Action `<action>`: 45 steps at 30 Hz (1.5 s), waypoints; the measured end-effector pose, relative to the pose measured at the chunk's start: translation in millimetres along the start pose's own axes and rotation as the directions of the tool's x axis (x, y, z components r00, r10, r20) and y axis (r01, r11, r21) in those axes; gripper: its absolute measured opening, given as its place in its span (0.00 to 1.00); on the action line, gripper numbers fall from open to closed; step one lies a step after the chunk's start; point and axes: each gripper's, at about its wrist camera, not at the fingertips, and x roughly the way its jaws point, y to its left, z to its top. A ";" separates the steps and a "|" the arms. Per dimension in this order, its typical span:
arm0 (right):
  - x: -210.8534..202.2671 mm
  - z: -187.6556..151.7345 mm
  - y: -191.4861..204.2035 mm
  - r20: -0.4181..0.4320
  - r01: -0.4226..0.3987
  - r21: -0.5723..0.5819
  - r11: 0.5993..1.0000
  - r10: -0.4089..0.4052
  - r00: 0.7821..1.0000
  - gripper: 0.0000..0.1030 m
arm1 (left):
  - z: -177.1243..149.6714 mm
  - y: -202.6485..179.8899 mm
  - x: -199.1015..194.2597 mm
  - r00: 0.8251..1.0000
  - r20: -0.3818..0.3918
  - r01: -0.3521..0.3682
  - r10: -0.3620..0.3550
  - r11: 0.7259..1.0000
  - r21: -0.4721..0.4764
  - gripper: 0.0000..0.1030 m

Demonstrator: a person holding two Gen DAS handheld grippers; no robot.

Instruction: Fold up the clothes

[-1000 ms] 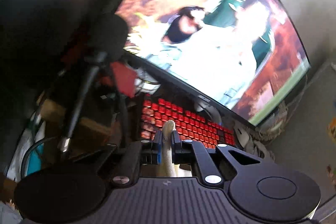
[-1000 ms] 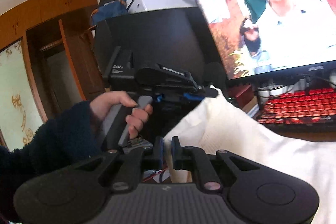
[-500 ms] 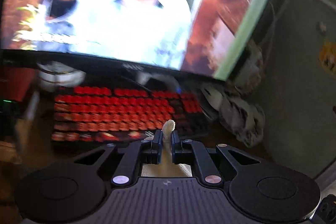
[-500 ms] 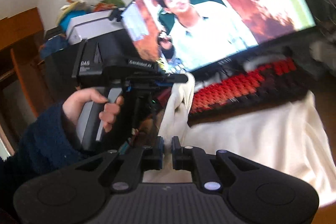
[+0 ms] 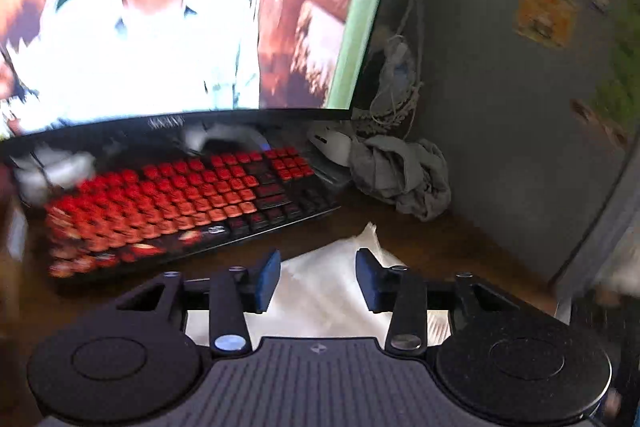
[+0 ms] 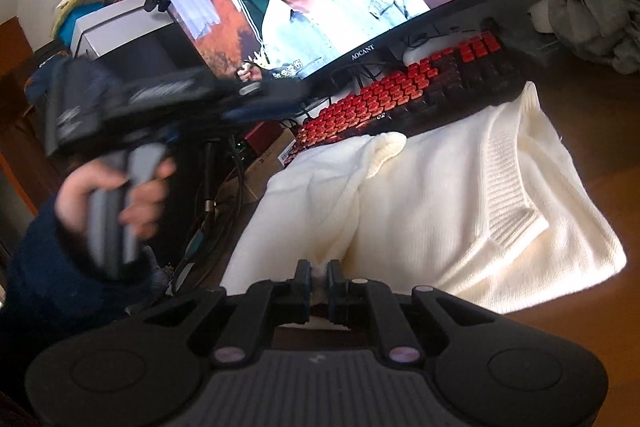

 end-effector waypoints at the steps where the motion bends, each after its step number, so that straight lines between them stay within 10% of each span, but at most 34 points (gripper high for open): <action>1: -1.5 0.8 -2.6 -0.008 0.004 0.006 1.000 -0.004 1.000 0.09 | -7.1 -5.9 -12.8 1.000 0.006 -0.020 0.020 0.999 0.045 0.44; 7: -16.3 10.7 -19.4 0.001 0.042 0.036 0.998 -0.042 0.999 0.21 | -76.9 -45.7 -60.2 0.987 0.021 -0.157 0.158 0.940 0.303 0.47; 14: 8.9 62.0 -18.6 0.007 0.032 -0.005 0.999 -0.032 0.999 0.45 | -128.4 -52.6 -61.6 0.988 0.035 -0.154 0.151 0.933 0.326 0.49; 25: 128.0 147.9 -56.4 -0.210 0.164 0.098 0.981 -0.141 0.967 0.44 | -161.3 -75.7 -39.1 0.955 0.115 -0.287 0.275 0.749 0.597 0.46; 26: 133.9 148.6 -59.3 -0.230 0.169 0.102 0.980 -0.143 0.963 0.44 | -161.4 -73.8 -39.4 0.955 0.119 -0.288 0.271 0.756 0.588 0.42; 28: 141.3 145.5 -60.5 -0.244 0.141 0.121 0.983 -0.108 0.964 0.12 | -161.4 -69.9 -39.8 0.956 0.128 -0.289 0.265 0.770 0.569 0.31; 31: 140.9 140.8 -51.6 -0.208 0.109 0.110 0.988 -0.085 0.974 0.10 | -161.2 -62.0 -46.4 0.955 0.162 -0.295 0.247 0.803 0.517 0.18; 37: 135.9 145.8 -44.1 -0.139 0.066 0.147 0.987 -0.045 0.989 0.09 | -159.8 -26.3 -73.1 0.955 0.202 -0.252 0.216 0.953 0.171 0.13; 45: 128.5 136.3 -52.6 -0.187 0.064 0.134 0.989 -0.039 0.982 0.18 | -161.7 -19.7 -78.3 0.967 0.161 -0.210 0.196 0.975 0.074 0.16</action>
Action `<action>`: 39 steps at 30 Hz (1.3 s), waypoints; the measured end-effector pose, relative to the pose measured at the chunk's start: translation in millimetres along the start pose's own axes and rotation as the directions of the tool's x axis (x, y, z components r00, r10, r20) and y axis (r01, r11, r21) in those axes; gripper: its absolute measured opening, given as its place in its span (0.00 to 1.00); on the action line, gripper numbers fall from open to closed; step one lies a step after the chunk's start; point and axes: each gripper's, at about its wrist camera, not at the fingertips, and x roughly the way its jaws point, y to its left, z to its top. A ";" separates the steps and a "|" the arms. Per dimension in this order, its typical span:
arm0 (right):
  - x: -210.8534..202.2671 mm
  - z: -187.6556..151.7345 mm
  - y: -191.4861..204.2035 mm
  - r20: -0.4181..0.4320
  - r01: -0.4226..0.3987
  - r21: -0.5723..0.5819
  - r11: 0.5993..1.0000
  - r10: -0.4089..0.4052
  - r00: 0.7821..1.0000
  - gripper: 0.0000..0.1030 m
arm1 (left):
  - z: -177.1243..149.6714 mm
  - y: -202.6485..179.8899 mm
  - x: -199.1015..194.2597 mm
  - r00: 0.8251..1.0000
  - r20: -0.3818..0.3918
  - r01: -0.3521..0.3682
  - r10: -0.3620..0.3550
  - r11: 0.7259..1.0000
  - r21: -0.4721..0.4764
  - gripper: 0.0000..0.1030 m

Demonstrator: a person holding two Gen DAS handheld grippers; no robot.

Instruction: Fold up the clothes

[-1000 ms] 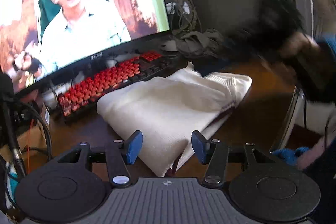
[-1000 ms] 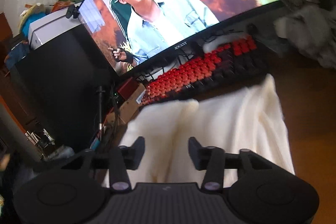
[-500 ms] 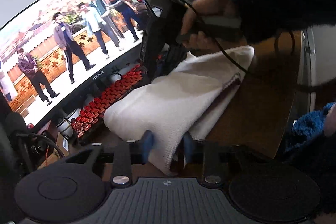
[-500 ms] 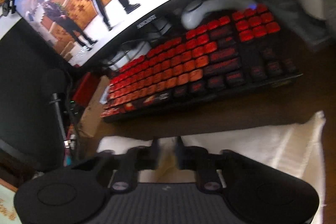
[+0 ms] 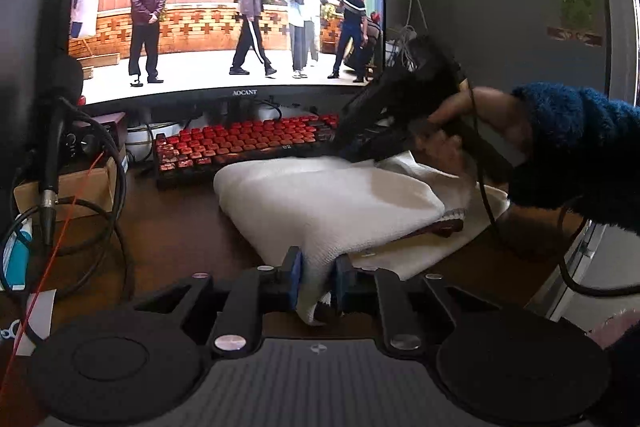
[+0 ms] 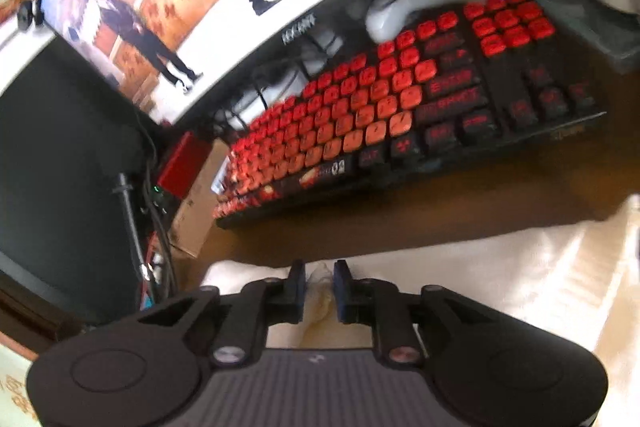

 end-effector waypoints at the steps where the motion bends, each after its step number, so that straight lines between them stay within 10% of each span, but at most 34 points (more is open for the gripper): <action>1: -10.8 -0.5 1.3 0.024 0.002 -0.026 1.000 -0.002 1.000 0.22 | 0.8 -0.5 1.5 1.000 -0.005 -0.001 0.001 1.000 0.018 0.20; 4: -50.4 -14.2 0.2 0.059 -0.017 -0.083 0.996 0.022 0.998 0.30 | 3.0 -3.0 -0.1 1.000 -0.021 0.012 -0.011 0.999 0.053 0.39; 12: -92.9 -115.2 18.0 -0.049 -0.060 -0.352 0.934 0.046 0.998 0.14 | 7.0 3.7 -6.8 1.000 -0.007 0.021 -0.021 1.000 0.011 0.40; 21: -142.1 -133.6 -34.8 0.188 0.035 0.031 0.999 -0.040 0.981 0.25 | 5.5 -0.6 0.8 1.000 -0.024 0.012 -0.011 0.999 0.041 0.40; 30: -124.1 -122.9 -20.9 0.160 0.162 -0.022 0.987 -0.156 0.975 0.06 | 4.8 -3.6 3.5 1.000 -0.020 0.003 -0.002 0.998 0.056 0.40; 35: -153.2 -131.5 -37.2 0.191 0.120 0.103 0.987 -0.138 0.972 0.34 | 4.9 -6.0 2.5 1.000 -0.022 -0.004 0.005 0.997 0.071 0.40; 39: -140.0 -126.1 -28.6 0.203 0.170 0.057 0.984 -0.178 0.963 0.36 | 4.8 -5.4 4.6 0.999 -0.033 -0.005 0.008 0.997 0.072 0.40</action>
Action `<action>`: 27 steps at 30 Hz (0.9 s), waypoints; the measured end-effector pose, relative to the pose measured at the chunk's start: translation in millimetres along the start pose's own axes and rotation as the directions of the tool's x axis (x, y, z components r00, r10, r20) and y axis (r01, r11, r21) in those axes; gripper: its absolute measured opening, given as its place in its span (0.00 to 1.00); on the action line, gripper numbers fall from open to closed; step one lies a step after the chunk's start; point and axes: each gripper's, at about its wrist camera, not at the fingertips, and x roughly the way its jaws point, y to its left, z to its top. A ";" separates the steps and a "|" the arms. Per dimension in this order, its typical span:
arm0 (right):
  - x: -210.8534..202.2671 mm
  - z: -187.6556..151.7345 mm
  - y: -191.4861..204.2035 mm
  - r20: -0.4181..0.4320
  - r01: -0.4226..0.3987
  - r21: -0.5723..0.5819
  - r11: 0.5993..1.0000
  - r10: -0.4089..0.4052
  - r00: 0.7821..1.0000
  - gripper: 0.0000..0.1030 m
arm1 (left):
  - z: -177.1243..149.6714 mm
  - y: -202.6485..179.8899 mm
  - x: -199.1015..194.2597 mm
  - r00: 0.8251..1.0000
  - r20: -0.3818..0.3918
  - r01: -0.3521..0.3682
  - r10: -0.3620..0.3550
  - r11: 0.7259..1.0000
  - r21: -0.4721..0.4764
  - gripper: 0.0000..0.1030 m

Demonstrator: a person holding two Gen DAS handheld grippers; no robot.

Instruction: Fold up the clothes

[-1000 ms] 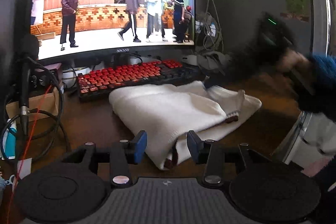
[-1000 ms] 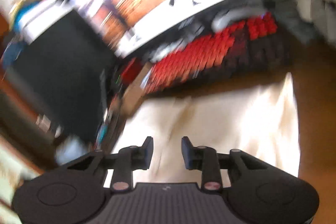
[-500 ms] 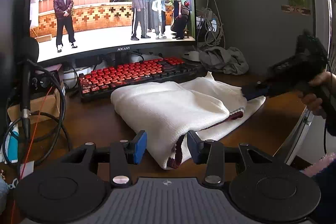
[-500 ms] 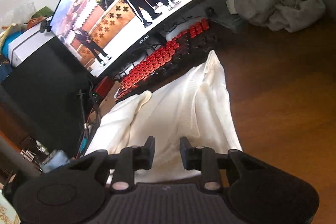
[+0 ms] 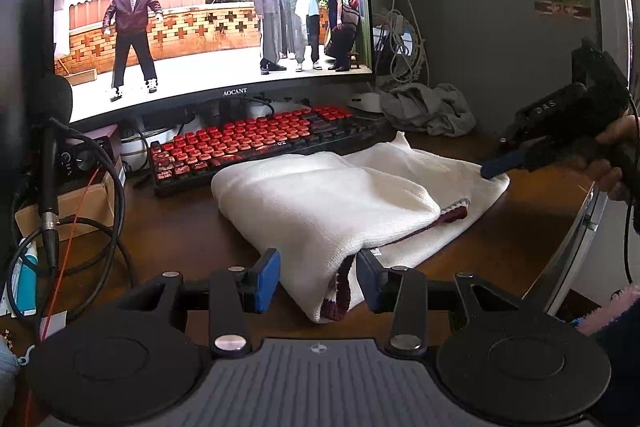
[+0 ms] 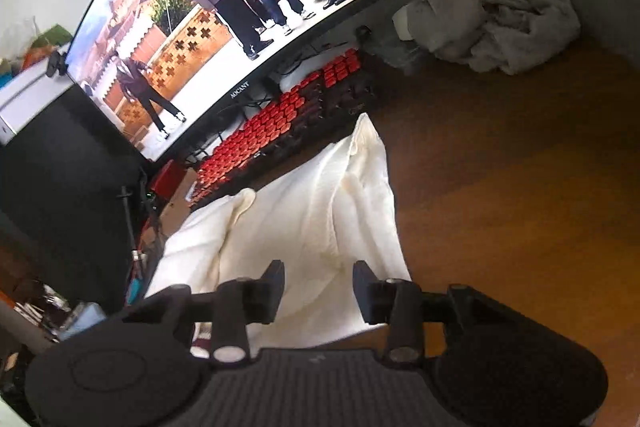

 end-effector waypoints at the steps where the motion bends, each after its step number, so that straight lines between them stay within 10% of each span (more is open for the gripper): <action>1: 5.5 0.6 7.1 -0.002 0.013 -0.036 0.999 -0.013 1.000 0.36 | 0.4 -0.2 -0.5 1.000 0.001 0.000 0.000 1.000 0.003 0.40; 3: 17.9 0.9 20.8 -0.012 0.074 -0.133 0.988 -0.076 0.997 0.36 | 1.1 -0.9 -0.9 1.000 0.002 -0.004 0.004 1.000 0.014 0.40; 6: 28.0 -5.8 37.6 0.014 0.152 -0.296 0.943 -0.155 0.988 0.04 | 0.2 -0.4 1.9 1.000 -0.005 -0.008 0.008 1.000 0.010 0.40; 13: -0.8 -11.0 22.3 0.065 0.138 -0.297 0.945 -0.125 0.990 0.03 | -3.5 -0.4 4.0 1.000 -0.017 -0.005 0.005 0.999 0.033 0.22; 22: -14.1 -3.2 17.6 0.128 0.163 -0.245 0.956 -0.135 0.983 0.14 | -7.9 -15.2 -0.7 0.998 -0.027 -0.052 0.058 0.985 0.163 0.22; 27: 5.0 37.9 50.1 0.044 -0.101 -0.219 0.971 0.113 0.993 0.35 | -8.8 -15.6 -2.3 0.998 -0.009 -0.053 0.056 0.981 0.185 0.22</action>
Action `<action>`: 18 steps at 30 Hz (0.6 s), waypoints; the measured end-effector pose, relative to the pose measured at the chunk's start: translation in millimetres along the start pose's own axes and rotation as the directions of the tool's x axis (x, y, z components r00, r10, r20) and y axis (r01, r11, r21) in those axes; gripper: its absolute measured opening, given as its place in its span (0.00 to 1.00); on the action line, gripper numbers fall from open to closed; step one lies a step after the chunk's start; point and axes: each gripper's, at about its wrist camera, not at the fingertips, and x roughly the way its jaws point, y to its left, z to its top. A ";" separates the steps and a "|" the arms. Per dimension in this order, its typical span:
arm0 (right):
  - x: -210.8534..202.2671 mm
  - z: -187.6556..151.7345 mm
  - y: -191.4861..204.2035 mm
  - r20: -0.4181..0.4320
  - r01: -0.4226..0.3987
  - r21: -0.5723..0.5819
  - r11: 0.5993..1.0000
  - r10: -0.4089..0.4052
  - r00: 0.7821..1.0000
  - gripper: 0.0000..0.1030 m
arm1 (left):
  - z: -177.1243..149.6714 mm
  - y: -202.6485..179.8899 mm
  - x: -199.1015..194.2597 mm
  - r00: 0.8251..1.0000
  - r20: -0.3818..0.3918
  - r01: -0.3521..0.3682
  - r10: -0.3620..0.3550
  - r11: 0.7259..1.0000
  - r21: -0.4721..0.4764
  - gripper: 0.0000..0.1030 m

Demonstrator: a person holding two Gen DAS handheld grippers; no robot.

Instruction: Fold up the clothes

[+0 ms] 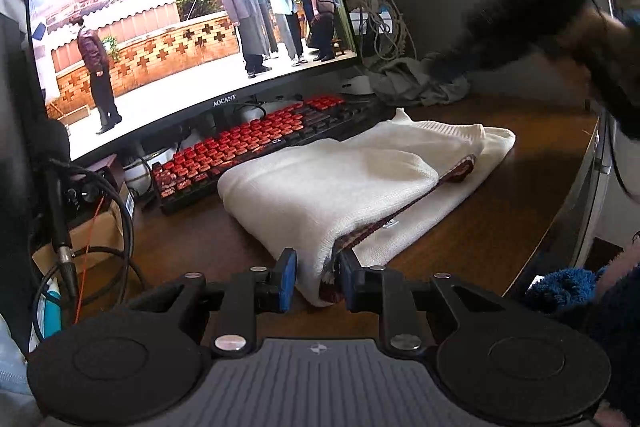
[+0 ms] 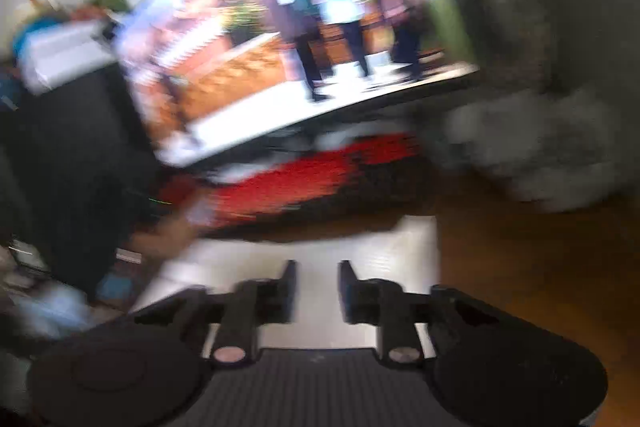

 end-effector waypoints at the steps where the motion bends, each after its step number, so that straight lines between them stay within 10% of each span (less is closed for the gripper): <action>1: 15.1 8.8 6.6 -0.038 -0.046 0.002 0.999 0.046 0.998 0.36 | -0.5 0.0 0.1 1.000 0.002 0.001 -0.001 1.000 0.006 0.22; 6: 102.2 52.6 37.5 -0.220 -0.086 -0.136 0.987 0.055 0.974 0.35 | -1.4 0.8 1.7 1.000 0.014 0.005 -0.005 1.000 0.013 0.21; 14: 166.9 63.0 -1.2 -0.428 -0.006 0.170 0.985 0.079 0.900 0.35 | -4.8 5.3 0.4 0.999 0.041 0.010 -0.008 0.999 -0.053 0.17; 18: 163.5 56.1 5.2 -0.361 -0.058 0.189 0.980 0.124 0.924 0.08 | -6.0 10.2 0.4 0.999 0.053 0.018 -0.012 0.995 -0.100 0.14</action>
